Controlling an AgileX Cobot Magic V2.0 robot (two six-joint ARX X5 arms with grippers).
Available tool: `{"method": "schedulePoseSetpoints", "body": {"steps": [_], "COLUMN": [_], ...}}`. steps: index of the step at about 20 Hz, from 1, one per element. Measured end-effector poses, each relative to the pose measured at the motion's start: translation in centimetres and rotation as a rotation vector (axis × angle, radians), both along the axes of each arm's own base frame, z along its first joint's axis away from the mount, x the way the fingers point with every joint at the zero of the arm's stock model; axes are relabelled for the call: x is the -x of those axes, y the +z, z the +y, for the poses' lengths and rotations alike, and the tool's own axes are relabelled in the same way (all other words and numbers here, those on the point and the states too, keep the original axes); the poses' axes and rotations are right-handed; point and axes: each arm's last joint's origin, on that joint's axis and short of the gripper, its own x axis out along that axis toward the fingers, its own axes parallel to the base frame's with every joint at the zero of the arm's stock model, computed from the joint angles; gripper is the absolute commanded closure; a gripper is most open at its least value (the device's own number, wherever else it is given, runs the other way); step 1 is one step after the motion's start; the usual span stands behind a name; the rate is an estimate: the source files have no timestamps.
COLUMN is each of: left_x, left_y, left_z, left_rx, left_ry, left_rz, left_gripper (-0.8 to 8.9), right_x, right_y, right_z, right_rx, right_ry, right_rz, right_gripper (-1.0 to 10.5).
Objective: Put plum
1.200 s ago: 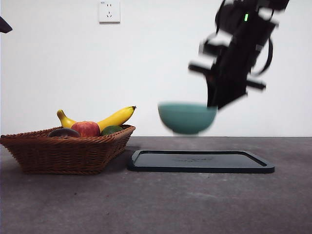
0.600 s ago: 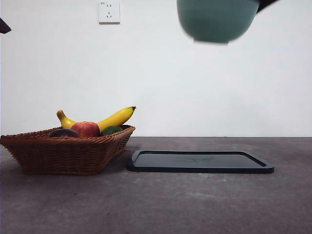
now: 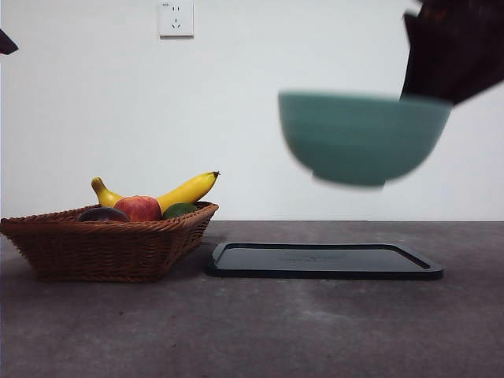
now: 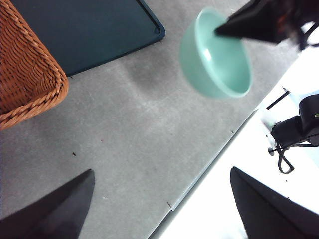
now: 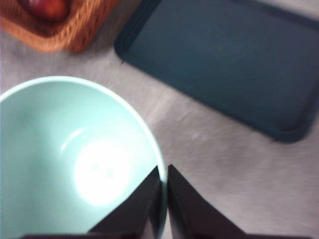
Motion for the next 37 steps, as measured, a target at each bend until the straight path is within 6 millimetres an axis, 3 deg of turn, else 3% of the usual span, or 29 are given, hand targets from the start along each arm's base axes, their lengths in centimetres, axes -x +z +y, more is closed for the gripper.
{"method": "schedulePoseSetpoints", "body": {"steps": [7,13,18,22,26,33,37], "left_x": [0.0,0.0,0.0,0.0,0.0,0.0,0.0], "left_y": [0.0,0.0,0.0,0.0,0.0,0.0,0.0], "left_z": [0.0,0.0,0.0,0.0,0.0,0.0,0.0], "left_rx": [0.0,0.0,0.0,0.0,0.0,0.0,0.0], "left_ry": [0.0,0.0,0.0,0.0,0.0,0.0,0.0], "left_rz": [0.0,0.0,0.0,0.0,0.0,0.0,0.0], "left_gripper": [3.81,3.81,3.81,3.81,3.81,3.81,3.81], "right_x": [-0.7,-2.2,-2.4,-2.3,-1.7,0.5,2.8], "right_y": [-5.6,-8.3,-8.5,-8.5,-6.8,1.2,3.9], "right_z": [1.6,2.9,3.1,3.2,2.9,1.3,-0.1], "right_rx": [0.032,0.065,0.065,0.057,0.022,-0.06,-0.109], "right_ry": [0.01,0.019,0.021,0.014,0.008,0.005,0.05], "right_rz": [0.104,0.151,0.151,0.157,0.112,-0.05,-0.094], "right_gripper": [9.4,9.4,9.3,6.8,6.7,6.7,6.7]}}
